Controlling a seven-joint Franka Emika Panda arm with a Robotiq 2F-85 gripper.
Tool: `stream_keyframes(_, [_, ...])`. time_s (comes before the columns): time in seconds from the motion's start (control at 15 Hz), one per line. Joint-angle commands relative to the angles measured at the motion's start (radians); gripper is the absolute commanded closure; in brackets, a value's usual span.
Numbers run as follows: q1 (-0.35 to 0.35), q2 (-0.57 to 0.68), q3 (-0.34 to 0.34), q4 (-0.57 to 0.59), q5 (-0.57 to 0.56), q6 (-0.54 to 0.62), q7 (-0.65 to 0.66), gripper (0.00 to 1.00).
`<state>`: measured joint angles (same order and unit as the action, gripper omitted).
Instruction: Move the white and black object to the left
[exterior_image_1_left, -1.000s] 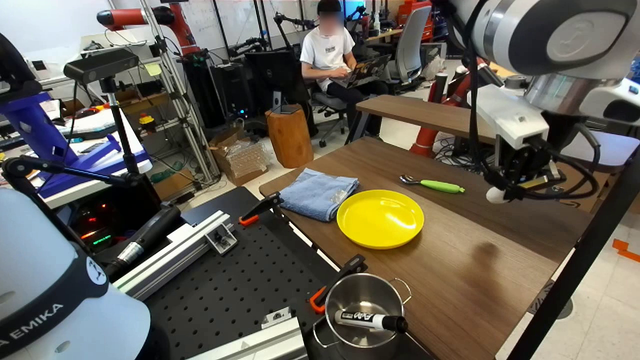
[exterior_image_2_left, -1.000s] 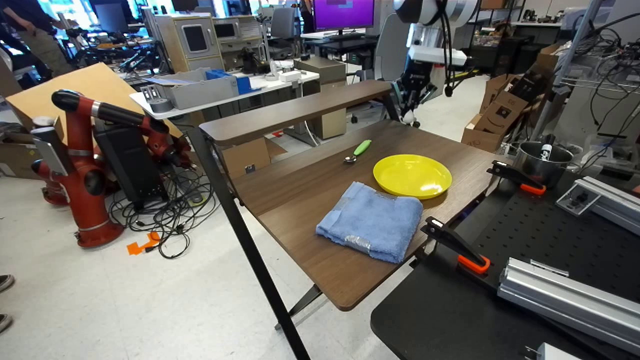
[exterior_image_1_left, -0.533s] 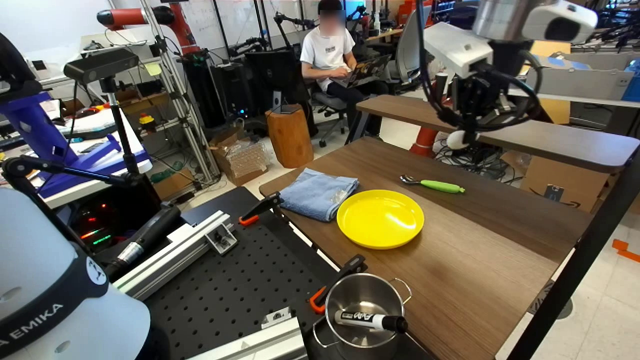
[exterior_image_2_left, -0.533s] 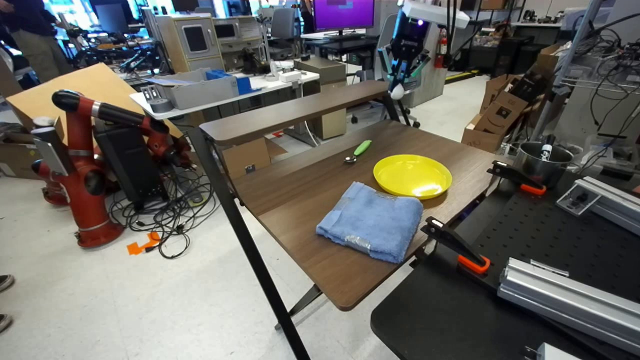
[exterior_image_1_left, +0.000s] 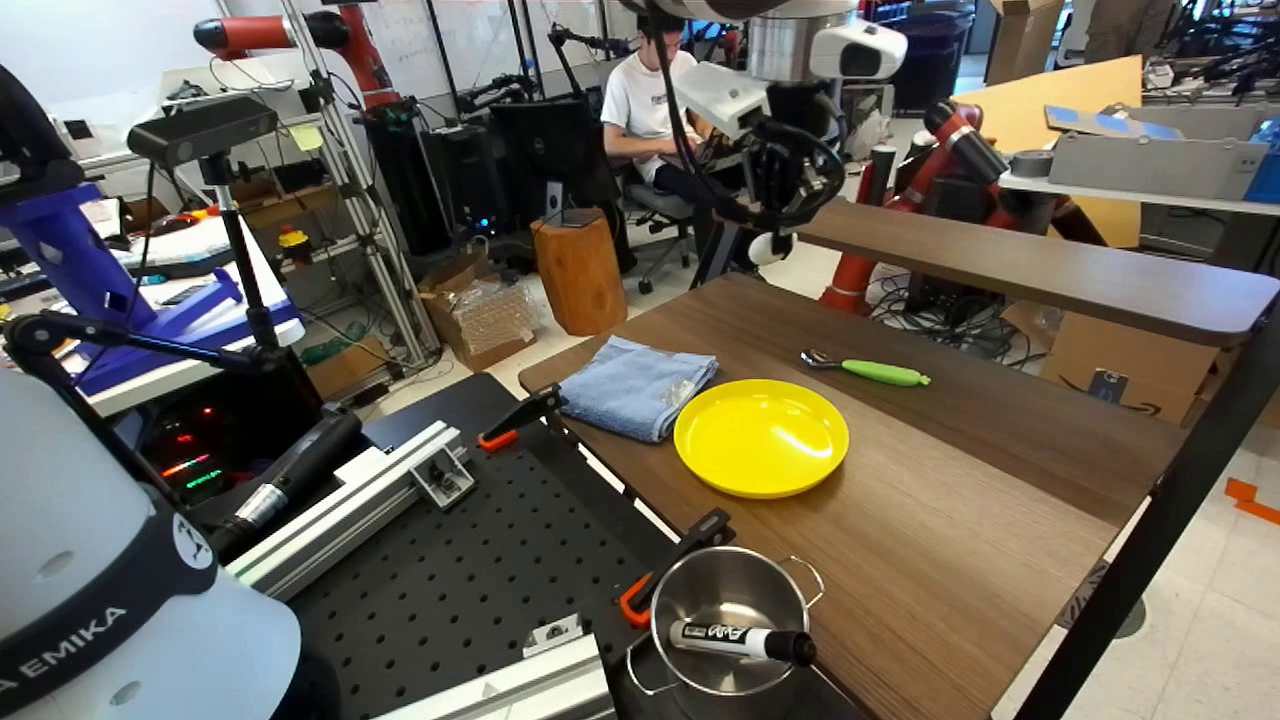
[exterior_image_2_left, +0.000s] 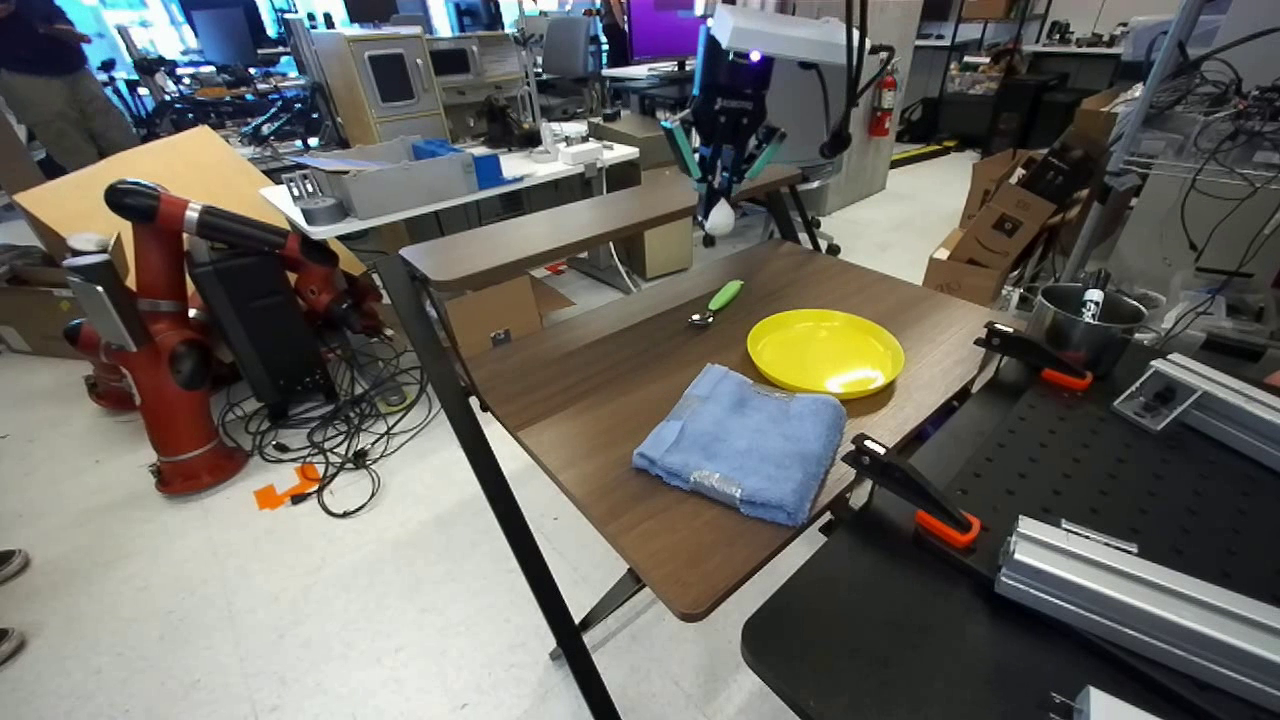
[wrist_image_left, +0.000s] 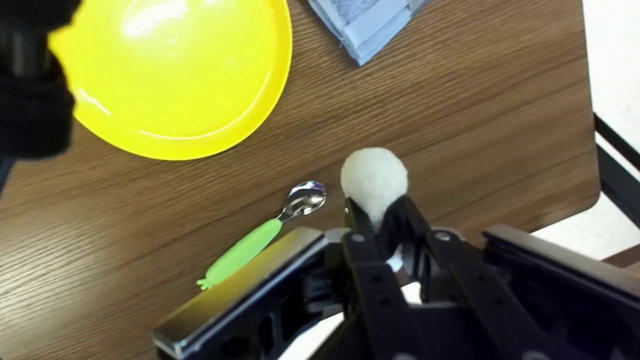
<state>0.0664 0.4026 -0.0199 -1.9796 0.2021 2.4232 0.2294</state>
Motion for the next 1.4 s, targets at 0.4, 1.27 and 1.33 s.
stream_keyframes(0.4, [0.132, 0.098, -0.004, 0.088, -0.178, 0.039, 0.175, 0.95])
stream_keyframes(1.27, [0.229, 0.417, -0.023, 0.410, -0.220, 0.007, 0.207, 0.95])
stream_keyframes(1.33, [0.236, 0.440, -0.029, 0.433, -0.224, 0.001, 0.211, 0.95])
